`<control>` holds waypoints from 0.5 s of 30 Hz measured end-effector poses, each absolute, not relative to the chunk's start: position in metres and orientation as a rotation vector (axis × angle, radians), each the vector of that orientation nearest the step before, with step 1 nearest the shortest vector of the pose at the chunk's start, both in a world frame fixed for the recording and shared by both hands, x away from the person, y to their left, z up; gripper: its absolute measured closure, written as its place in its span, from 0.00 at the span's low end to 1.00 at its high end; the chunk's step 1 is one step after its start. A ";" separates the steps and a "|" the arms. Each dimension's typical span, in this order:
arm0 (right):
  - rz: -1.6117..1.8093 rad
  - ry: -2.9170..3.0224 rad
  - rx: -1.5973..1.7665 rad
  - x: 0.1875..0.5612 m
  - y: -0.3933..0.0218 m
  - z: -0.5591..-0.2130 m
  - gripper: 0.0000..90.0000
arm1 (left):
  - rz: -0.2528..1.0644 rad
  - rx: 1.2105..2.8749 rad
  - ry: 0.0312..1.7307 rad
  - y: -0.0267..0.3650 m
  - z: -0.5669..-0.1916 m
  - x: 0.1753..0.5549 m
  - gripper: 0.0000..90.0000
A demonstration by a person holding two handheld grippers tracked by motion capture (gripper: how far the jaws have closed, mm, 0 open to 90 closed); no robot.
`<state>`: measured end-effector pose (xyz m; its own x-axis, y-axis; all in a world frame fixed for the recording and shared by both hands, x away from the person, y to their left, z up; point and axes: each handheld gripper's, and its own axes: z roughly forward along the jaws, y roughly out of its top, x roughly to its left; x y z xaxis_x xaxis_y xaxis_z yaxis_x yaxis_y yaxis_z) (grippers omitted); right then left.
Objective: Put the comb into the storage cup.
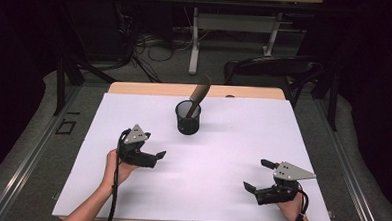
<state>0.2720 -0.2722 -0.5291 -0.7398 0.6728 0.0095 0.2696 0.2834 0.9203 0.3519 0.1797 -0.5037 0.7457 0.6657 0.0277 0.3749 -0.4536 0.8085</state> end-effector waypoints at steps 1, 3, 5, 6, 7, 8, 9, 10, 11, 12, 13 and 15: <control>1.444 2.178 0.852 0.272 -0.272 -0.529 0.01 | 0.433 2.095 0.782 0.181 -0.504 0.350 0.14; 1.442 2.178 0.851 0.272 -0.272 -0.529 0.01 | 0.438 2.090 0.787 0.184 -0.505 0.346 0.14; 1.440 2.181 0.851 0.272 -0.272 -0.529 0.01 | 0.436 2.091 0.789 0.187 -0.506 0.342 0.14; 1.441 2.180 0.851 0.272 -0.272 -0.529 0.01 | 0.438 2.093 0.788 0.188 -0.506 0.340 0.14; 1.443 2.180 0.851 0.272 -0.272 -0.529 0.01 | 0.439 2.091 0.789 0.188 -0.507 0.338 0.14; 1.441 2.179 0.849 0.272 -0.272 -0.529 0.01 | 0.433 2.092 0.791 0.189 -0.508 0.336 0.14; 1.441 2.178 0.852 0.272 -0.272 -0.529 0.01 | 0.432 2.092 0.791 0.190 -0.509 0.333 0.14; 1.443 2.178 0.852 0.272 -0.272 -0.529 0.01 | 0.442 2.101 0.787 0.191 -0.509 0.331 0.14; 1.441 2.179 0.851 0.272 -0.272 -0.529 0.01 | 0.441 2.099 0.790 0.191 -0.510 0.329 0.14; 1.441 2.181 0.851 0.272 -0.272 -0.529 0.01 | 0.434 2.098 0.790 0.192 -0.510 0.327 0.14; 1.441 2.181 0.850 0.272 -0.272 -0.529 0.01 | 0.436 2.098 0.794 0.193 -0.511 0.325 0.14; 1.441 2.180 0.849 0.272 -0.272 -0.529 0.01 | 0.438 2.091 0.800 0.196 -0.512 0.321 0.14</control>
<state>0.2719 -0.2719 -0.5290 -0.7398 0.6728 0.0075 0.2704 0.2870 0.9190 0.3208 0.1959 -0.5117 0.7361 0.6764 0.0250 0.3854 -0.4492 0.8060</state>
